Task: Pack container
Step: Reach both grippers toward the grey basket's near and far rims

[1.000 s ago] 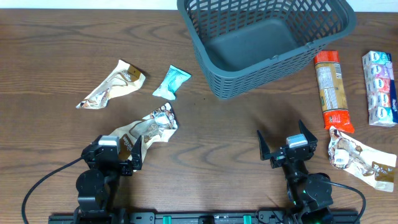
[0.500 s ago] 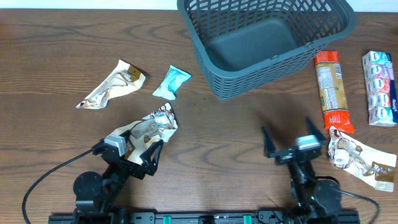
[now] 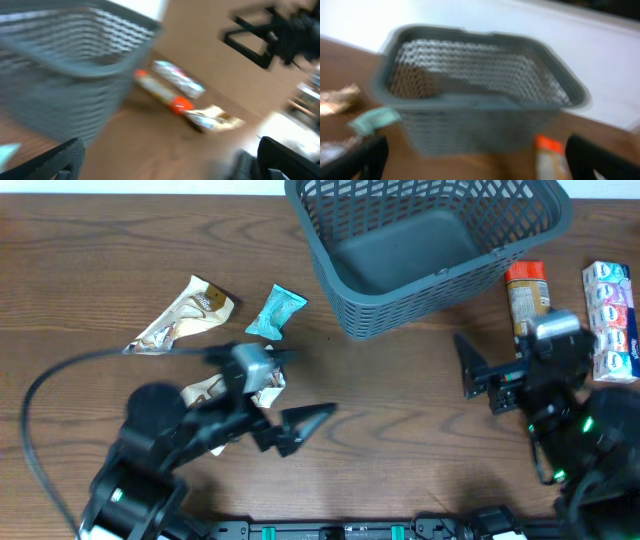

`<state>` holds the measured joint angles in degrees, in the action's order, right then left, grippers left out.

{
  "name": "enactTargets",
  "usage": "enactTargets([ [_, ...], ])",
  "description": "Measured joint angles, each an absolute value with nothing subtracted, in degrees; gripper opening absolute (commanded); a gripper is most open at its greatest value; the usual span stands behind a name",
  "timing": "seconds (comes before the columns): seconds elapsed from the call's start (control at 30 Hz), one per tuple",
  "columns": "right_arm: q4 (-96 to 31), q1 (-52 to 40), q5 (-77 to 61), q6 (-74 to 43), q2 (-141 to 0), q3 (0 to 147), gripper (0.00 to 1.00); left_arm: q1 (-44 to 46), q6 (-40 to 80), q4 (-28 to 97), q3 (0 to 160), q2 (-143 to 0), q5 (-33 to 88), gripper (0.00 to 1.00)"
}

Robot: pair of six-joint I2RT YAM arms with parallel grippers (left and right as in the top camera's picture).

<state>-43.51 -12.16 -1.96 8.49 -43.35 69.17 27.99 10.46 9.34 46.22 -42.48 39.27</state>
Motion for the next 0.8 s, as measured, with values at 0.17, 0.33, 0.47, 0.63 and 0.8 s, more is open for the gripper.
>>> enactTargets([
  [0.17,-56.14,-12.16,-9.56,8.64,-51.05,81.6,0.99,33.74,10.85,6.57,47.81,-49.3,43.83,0.99],
  [0.33,-58.5,-11.53,-6.79,8.6,-56.01,88.53,0.99,38.0,13.26,12.53,50.59,-54.98,39.0,0.99],
  [0.47,-63.42,-8.99,-5.06,9.32,-62.76,98.0,0.99,46.7,11.99,28.69,58.92,-60.1,25.67,0.99],
  [0.63,-70.81,-4.99,-4.27,11.94,-74.63,113.1,0.99,56.34,10.37,42.59,73.1,-68.16,8.67,0.99],
  [0.8,-75.83,-0.54,-7.77,15.64,-88.05,126.37,0.99,57.49,10.02,47.9,81.06,-74.63,1.89,0.99],
])
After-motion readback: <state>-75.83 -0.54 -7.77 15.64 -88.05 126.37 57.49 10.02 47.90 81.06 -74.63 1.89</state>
